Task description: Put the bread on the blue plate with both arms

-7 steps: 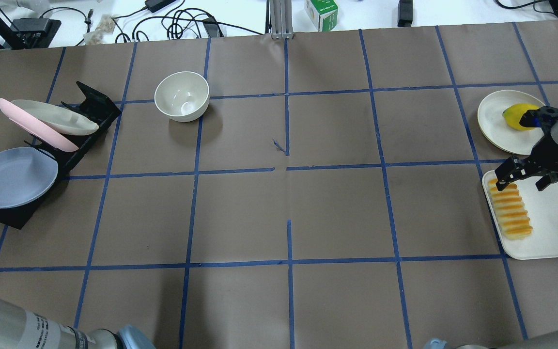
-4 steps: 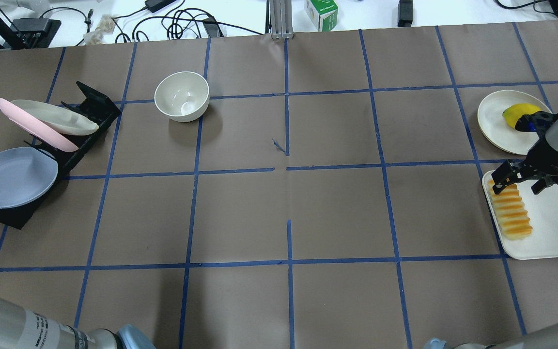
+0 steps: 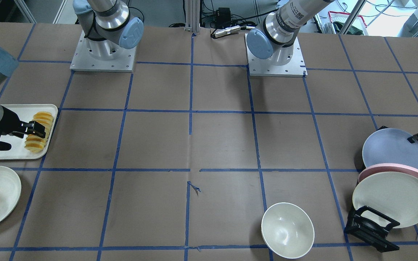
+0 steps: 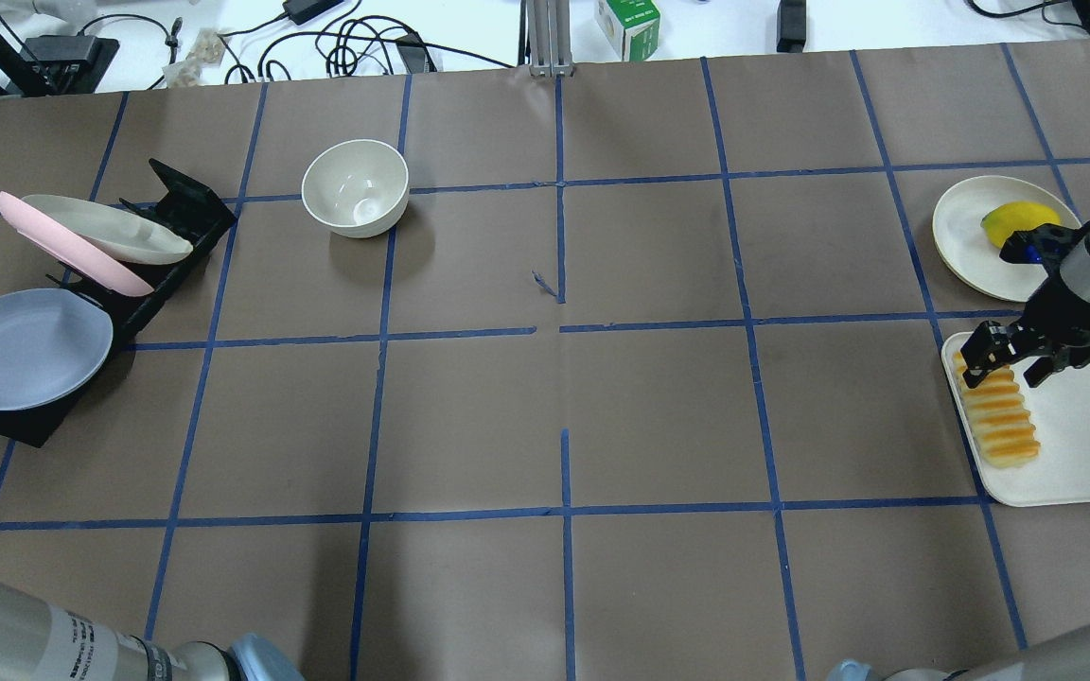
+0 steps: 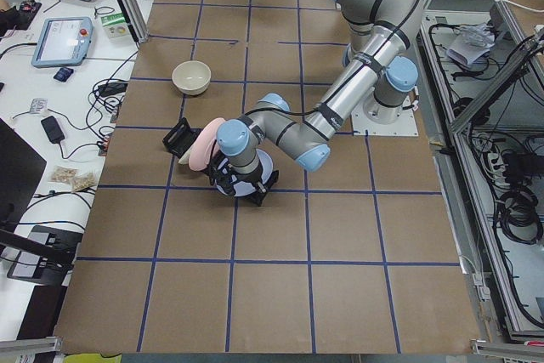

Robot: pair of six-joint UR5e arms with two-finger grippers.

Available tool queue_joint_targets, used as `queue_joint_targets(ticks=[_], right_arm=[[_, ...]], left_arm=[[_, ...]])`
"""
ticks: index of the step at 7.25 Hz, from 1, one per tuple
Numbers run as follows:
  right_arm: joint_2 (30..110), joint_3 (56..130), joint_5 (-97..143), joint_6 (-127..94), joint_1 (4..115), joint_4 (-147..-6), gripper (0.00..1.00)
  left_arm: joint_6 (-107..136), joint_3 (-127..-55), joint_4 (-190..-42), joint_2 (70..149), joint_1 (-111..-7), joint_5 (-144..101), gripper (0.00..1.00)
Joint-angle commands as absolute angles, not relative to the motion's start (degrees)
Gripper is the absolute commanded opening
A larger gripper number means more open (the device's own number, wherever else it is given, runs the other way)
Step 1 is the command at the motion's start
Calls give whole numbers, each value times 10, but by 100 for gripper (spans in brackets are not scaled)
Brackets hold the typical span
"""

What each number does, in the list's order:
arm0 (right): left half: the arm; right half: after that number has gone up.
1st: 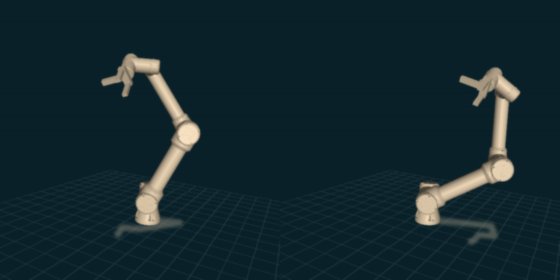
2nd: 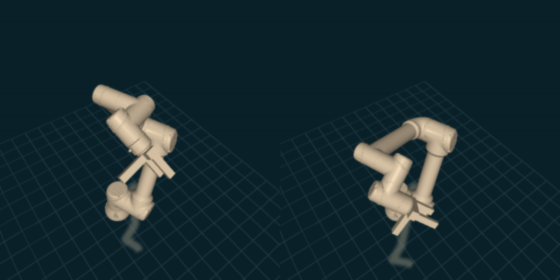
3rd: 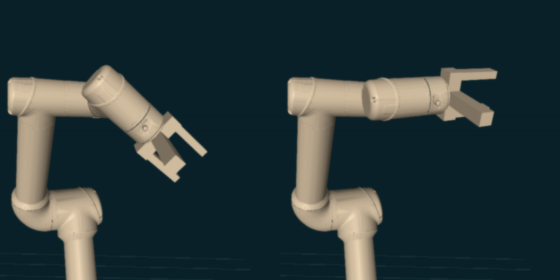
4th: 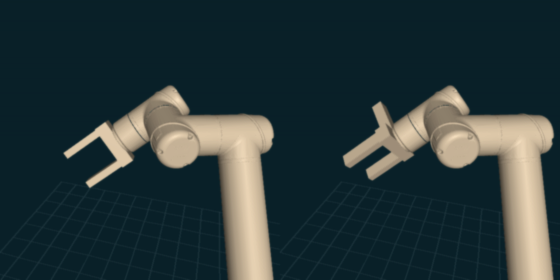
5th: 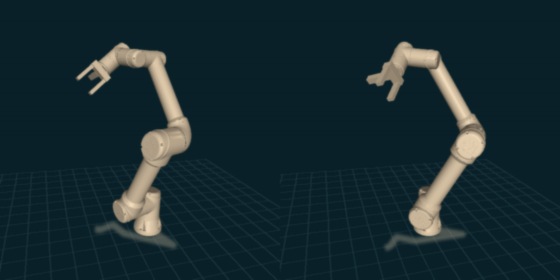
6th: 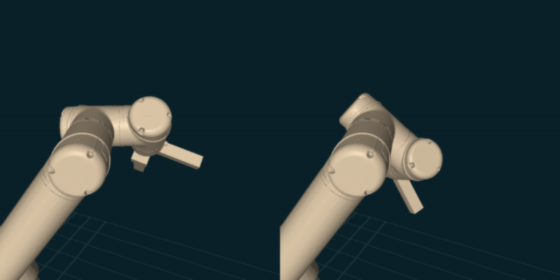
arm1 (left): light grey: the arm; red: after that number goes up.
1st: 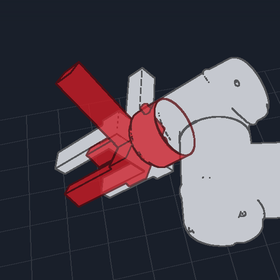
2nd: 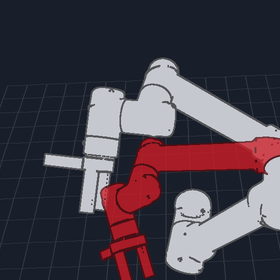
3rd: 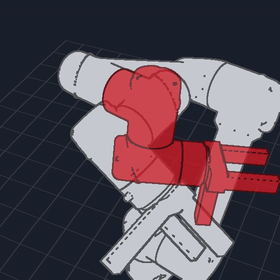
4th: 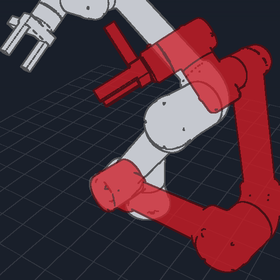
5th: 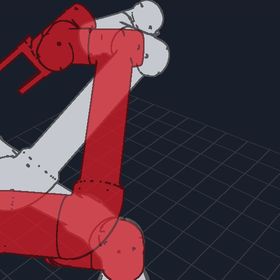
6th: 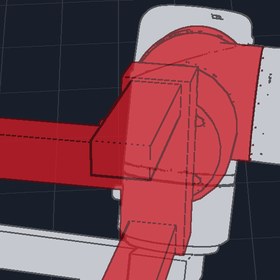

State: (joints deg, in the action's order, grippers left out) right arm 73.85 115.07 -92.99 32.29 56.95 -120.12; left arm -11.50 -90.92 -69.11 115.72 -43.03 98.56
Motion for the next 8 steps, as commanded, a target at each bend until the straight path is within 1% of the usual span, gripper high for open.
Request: queue_joint_targets(ticks=[1,2,3,5,6,8], right_arm=[[739,1153,-933,322,570,-1194,41],[738,1155,-933,318,570,-1183,11],[744,1154,-933,318,570,-1181,0],[748,1141,-933,317,570,-1163,0],[760,1123,-933,317,570,-1128,0],[791,1060,-927,312,575,-1017,0]], left_arm=[[-130,-885,-735,1130,-431,991,0],[-130,-882,-767,1107,-432,1006,0],[-141,-883,-789,1083,-426,1021,0],[-143,-882,-835,1032,-433,1037,0],[-144,-887,-894,1004,-436,1024,0],[-155,-908,-987,963,-449,973,0]])
